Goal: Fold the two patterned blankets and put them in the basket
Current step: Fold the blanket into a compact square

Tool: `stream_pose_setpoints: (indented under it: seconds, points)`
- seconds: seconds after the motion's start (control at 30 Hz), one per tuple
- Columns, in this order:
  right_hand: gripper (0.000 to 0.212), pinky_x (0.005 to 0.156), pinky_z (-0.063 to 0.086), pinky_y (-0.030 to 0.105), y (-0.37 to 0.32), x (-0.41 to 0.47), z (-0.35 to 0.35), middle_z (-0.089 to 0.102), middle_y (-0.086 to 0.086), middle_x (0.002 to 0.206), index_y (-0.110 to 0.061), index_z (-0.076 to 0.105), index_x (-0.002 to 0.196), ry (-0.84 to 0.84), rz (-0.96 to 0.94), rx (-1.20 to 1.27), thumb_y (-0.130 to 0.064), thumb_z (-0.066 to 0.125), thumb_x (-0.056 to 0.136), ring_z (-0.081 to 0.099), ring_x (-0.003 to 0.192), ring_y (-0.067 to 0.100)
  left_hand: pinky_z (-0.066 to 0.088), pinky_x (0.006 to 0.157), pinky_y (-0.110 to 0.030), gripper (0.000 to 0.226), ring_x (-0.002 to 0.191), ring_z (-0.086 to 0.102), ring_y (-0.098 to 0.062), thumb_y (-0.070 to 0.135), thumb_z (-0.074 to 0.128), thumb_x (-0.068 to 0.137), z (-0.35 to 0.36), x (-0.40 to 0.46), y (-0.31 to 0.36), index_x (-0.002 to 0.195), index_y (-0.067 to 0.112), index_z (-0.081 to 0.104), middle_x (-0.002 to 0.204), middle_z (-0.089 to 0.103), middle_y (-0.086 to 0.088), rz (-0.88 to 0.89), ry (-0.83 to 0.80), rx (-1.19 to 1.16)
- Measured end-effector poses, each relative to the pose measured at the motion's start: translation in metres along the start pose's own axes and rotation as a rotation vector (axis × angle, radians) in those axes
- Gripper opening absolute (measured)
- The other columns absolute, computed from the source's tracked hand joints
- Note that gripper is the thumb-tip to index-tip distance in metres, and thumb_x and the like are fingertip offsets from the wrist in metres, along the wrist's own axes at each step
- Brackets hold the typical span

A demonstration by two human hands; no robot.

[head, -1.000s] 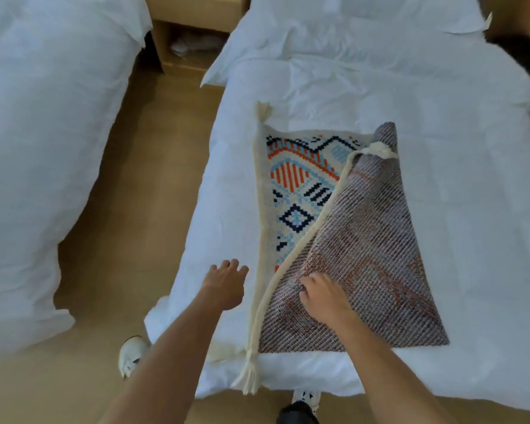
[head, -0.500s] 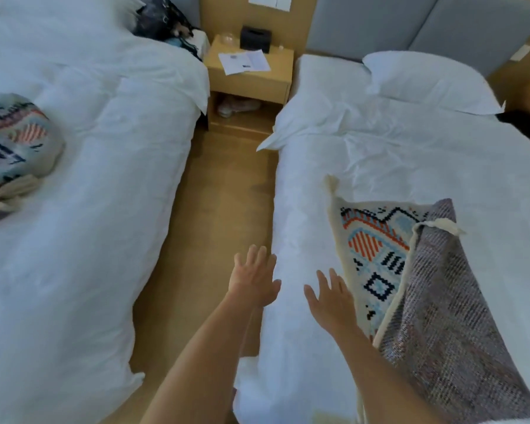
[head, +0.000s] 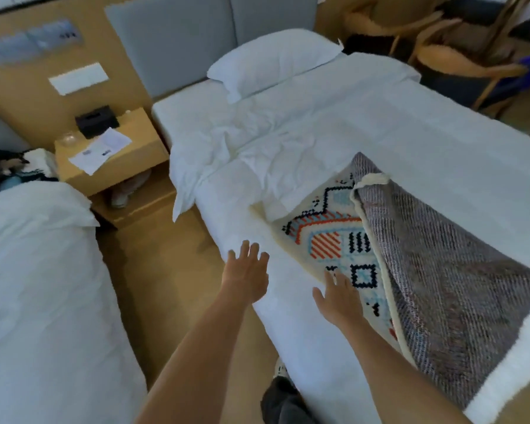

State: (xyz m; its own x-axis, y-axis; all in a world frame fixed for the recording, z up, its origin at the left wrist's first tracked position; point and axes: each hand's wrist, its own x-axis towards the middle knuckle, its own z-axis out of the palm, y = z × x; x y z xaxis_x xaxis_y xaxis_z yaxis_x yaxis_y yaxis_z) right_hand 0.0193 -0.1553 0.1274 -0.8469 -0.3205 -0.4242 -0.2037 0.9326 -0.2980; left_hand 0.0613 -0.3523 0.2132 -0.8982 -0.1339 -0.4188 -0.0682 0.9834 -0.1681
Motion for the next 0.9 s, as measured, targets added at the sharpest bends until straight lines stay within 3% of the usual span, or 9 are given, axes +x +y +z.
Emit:
stream_pose_setpoints:
  seconds: [0.27, 0.47, 0.57, 0.7, 0.9]
  points:
    - [0.057, 0.110, 0.029, 0.042, 0.032, 0.077, -0.065, 0.022, 0.014, 0.153, -0.014, 0.022, 0.147, 0.089, 0.258, 0.064, -0.040, 0.034, 0.098, 0.023, 0.140, 0.029, 0.020, 0.114, -0.046, 0.054, 0.145, 0.006, -0.027, 0.024, 0.039, 0.098, -0.077, 0.149, 0.022, 0.148, 0.014, 0.020, 0.156, 0.014, -0.009, 0.329, 0.013, 0.077]
    - [0.055, 0.112, 0.028, 0.043, 0.053, 0.108, -0.062, 0.021, 0.013, 0.154, -0.013, 0.021, 0.147, 0.099, 0.463, 0.188, -0.035, 0.032, 0.098, 0.022, 0.141, 0.029, 0.023, 0.112, -0.045, 0.057, 0.144, 0.010, -0.027, 0.029, 0.049, 0.095, -0.101, 0.251, 0.061, 0.145, 0.012, 0.028, 0.155, 0.017, -0.011, 0.607, 0.011, 0.355]
    - [0.054, 0.111, 0.028, 0.043, 0.058, 0.123, -0.047, 0.022, 0.012, 0.154, -0.015, 0.022, 0.147, 0.083, 0.553, 0.205, -0.035, 0.032, 0.098, 0.024, 0.140, 0.029, 0.031, 0.107, -0.041, 0.048, 0.141, 0.018, -0.025, 0.026, 0.052, 0.093, -0.100, 0.305, 0.076, 0.139, 0.012, 0.041, 0.149, 0.026, -0.009, 0.749, 0.073, 0.548]
    - [0.047, 0.106, 0.035, 0.040, 0.062, 0.150, -0.018, 0.030, 0.010, 0.150, -0.014, 0.033, 0.141, 0.093, 0.707, 0.240, -0.034, 0.035, 0.098, 0.032, 0.135, 0.027, 0.027, 0.110, -0.041, 0.043, 0.143, 0.014, -0.024, 0.023, 0.045, 0.096, -0.081, 0.382, 0.105, 0.138, 0.012, 0.043, 0.152, 0.022, -0.009, 0.921, 0.086, 0.704]
    - [0.047, 0.112, 0.025, 0.043, 0.057, 0.194, 0.035, 0.019, 0.010, 0.156, -0.012, 0.032, 0.142, 0.052, 0.822, 0.293, -0.031, 0.033, 0.099, 0.018, 0.142, 0.027, 0.025, 0.112, -0.044, 0.044, 0.146, 0.006, -0.027, 0.024, 0.045, 0.097, -0.021, 0.476, 0.141, 0.141, 0.016, 0.043, 0.157, 0.011, -0.011, 1.073, 0.125, 1.000]
